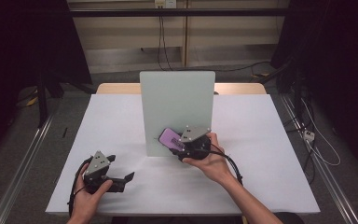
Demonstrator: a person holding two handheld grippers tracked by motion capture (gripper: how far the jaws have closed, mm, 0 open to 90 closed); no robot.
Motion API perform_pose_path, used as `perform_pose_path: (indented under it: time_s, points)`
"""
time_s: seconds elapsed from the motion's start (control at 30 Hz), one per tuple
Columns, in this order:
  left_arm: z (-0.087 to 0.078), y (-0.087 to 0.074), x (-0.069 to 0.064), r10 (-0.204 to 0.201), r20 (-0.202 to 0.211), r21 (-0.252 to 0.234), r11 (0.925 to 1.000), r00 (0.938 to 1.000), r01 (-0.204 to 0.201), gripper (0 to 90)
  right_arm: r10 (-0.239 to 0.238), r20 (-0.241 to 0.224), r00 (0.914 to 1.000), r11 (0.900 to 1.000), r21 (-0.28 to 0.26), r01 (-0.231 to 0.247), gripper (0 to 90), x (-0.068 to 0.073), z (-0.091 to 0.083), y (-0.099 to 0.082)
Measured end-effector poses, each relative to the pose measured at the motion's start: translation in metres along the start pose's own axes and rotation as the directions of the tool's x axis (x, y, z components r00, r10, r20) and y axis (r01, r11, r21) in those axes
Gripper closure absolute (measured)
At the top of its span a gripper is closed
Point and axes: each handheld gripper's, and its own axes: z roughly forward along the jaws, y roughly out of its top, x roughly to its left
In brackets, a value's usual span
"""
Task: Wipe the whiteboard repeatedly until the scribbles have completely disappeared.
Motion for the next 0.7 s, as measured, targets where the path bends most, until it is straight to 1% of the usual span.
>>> perform_pose_path:
  time_s: [0.1,0.17,0.2,0.3,0.53,0.63,0.7]
  points:
    - [0.000,0.000,0.000,-0.003,-0.001,0.001,1.0000,1.0000,0.003,4.9,0.000,-0.007,1.0000,1.0000,-0.008,0.000,41.4,0.001,0.004,0.004]
    - [0.000,0.000,0.000,-0.010,-0.001,0.001,0.9999,0.9999,0.010,4.9,0.018,-0.015,0.9997,0.9998,-0.012,-0.018,41.4,0.002,0.007,0.006]
    - [0.000,0.000,0.001,-0.005,-0.001,0.002,1.0000,1.0000,0.005,4.9,0.022,-0.018,0.9996,0.9997,-0.013,-0.022,41.4,0.003,0.008,0.007]
    - [-0.001,0.000,0.000,-0.008,0.001,-0.002,1.0000,1.0000,0.008,4.9,0.014,-0.022,0.9997,0.9998,-0.011,-0.014,41.4,0.005,0.012,0.009]
    - [-0.001,0.000,0.000,-0.008,0.002,-0.002,1.0000,1.0000,0.008,4.9,0.001,-0.051,0.9987,1.0000,0.003,0.000,41.4,0.012,0.025,0.012]
    - [-0.001,0.000,0.001,-0.010,0.002,-0.002,1.0000,1.0000,0.010,4.9,0.016,-0.065,0.9978,0.9999,-0.001,-0.016,41.4,0.014,0.029,0.013]
    - [-0.001,0.000,0.001,-0.009,0.001,0.000,1.0000,1.0000,0.009,4.9,0.017,-0.072,0.9972,0.9999,0.002,-0.017,41.4,0.015,0.031,0.014]
